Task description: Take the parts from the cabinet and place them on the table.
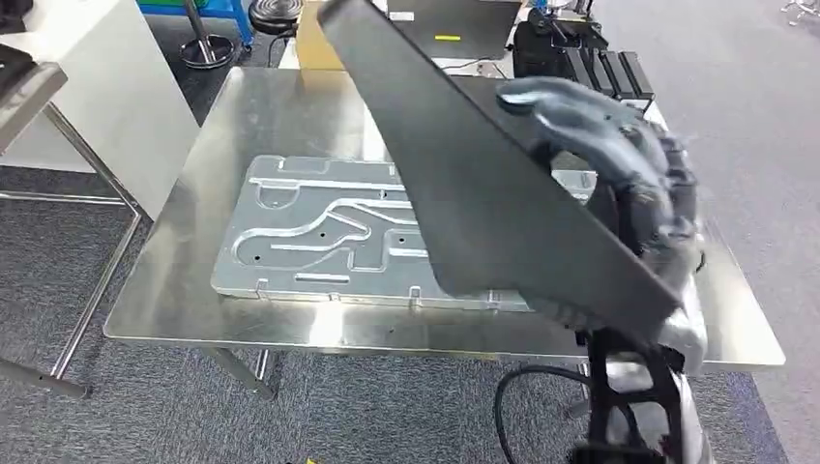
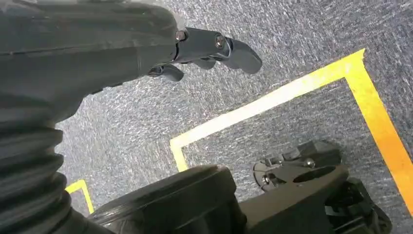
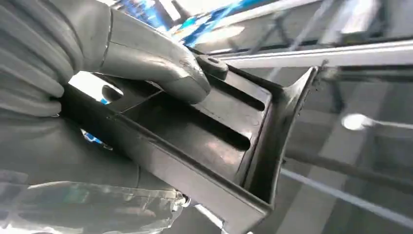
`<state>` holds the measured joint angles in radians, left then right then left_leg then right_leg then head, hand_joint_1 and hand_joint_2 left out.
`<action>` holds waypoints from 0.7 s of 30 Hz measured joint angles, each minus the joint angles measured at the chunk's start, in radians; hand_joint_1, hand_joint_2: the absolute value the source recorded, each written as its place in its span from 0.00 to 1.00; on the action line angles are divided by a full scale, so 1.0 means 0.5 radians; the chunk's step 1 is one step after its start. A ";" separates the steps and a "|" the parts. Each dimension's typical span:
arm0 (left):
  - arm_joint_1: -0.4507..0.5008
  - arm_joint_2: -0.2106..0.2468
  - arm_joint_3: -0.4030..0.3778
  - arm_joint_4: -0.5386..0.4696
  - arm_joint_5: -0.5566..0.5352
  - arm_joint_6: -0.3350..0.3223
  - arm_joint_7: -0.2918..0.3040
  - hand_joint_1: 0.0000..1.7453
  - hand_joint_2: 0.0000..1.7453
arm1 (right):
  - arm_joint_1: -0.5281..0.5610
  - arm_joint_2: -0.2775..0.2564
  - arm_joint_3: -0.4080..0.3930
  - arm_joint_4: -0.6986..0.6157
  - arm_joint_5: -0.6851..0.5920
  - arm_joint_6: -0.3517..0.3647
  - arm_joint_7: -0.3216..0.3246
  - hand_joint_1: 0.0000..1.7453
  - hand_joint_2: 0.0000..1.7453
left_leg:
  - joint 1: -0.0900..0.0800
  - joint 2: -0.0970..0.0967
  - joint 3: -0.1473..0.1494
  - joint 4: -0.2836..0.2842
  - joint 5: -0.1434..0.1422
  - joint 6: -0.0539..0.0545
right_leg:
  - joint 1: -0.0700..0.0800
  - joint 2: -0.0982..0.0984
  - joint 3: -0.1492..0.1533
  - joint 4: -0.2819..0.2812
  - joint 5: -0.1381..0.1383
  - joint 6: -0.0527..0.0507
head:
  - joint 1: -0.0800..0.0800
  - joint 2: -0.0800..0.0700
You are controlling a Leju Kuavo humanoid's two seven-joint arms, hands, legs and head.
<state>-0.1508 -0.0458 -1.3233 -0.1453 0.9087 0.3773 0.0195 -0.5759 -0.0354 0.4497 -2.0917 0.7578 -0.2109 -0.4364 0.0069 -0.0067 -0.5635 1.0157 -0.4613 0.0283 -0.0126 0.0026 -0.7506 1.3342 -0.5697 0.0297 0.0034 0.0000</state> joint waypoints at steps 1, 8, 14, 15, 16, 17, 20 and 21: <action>0.002 -0.001 0.000 0.000 0.005 0.001 -0.006 0.00 1.00 | -0.022 -0.019 0.002 0.029 0.036 -0.020 0.018 1.00 1.00 | -0.003 -0.004 0.007 0.001 -0.005 0.002 | 0.001 0.000 0.020 -0.069 0.071 -0.007 | 0.000 0.000; 0.009 -0.015 0.000 0.000 0.031 0.011 -0.014 0.00 1.00 | -0.182 -0.105 0.036 0.201 0.538 -0.233 0.279 1.00 1.00 | -0.016 -0.012 0.021 -0.009 -0.030 -0.039 | 0.034 0.001 0.245 -0.606 0.287 -0.073 | -0.001 0.000; -0.007 0.000 0.000 0.001 0.043 0.008 -0.028 0.00 1.00 | -0.439 -0.179 0.031 0.578 0.952 -0.293 0.505 1.00 1.00 | -0.023 -0.006 -0.232 0.548 -0.292 -0.094 | 0.003 -0.011 0.286 -0.655 0.292 -0.103 | -0.013 0.000; -0.013 0.001 0.000 0.001 0.044 0.008 -0.027 0.00 1.00 | -0.475 -0.188 0.032 0.635 0.991 -0.283 0.523 1.00 1.00 | -0.021 -0.005 -0.268 0.618 -0.292 -0.100 | 0.002 -0.011 0.286 -0.653 0.290 -0.103 | -0.013 0.000; -0.014 0.002 -0.001 0.001 0.047 0.008 -0.027 0.00 1.00 | -0.521 -0.198 0.032 0.713 1.033 -0.276 0.550 1.00 1.00 | -0.016 -0.004 -0.261 0.596 -0.248 -0.104 | 0.002 -0.010 0.291 -0.650 0.287 -0.100 | -0.013 0.000; -0.013 0.002 -0.002 0.001 0.047 0.007 -0.026 0.00 1.00 | -0.560 -0.212 0.030 0.780 1.072 -0.269 0.580 1.00 1.00 | -0.009 -0.002 -0.220 0.483 -0.161 -0.106 | 0.001 -0.006 0.293 -0.644 0.281 -0.096 | -0.013 0.000; -0.001 0.000 -0.009 0.001 0.048 -0.001 -0.011 0.00 1.00 | -0.718 -0.245 0.024 1.016 1.191 -0.250 0.649 1.00 1.00 | 0.001 0.000 -0.061 0.101 0.012 -0.111 | 0.005 0.002 0.282 -0.606 0.255 -0.066 | -0.012 0.000; 0.001 0.000 -0.011 0.001 0.049 -0.006 -0.009 0.00 1.00 | -0.784 -0.263 0.023 1.118 1.259 -0.251 0.682 1.00 1.00 | -0.001 -0.002 -0.041 0.042 0.002 -0.092 | 0.009 0.006 0.264 -0.586 0.255 -0.061 | -0.013 0.000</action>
<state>-0.1500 -0.0458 -1.3287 -0.1450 0.9331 0.3742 0.0149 -0.9680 -0.1667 0.4612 -1.5330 1.3872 -0.3365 -0.0953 0.0065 -0.0075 -0.5843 1.0365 -0.4601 -0.0177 -0.0082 0.0054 -0.6186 1.0411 -0.4422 -0.0007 -0.0030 0.0000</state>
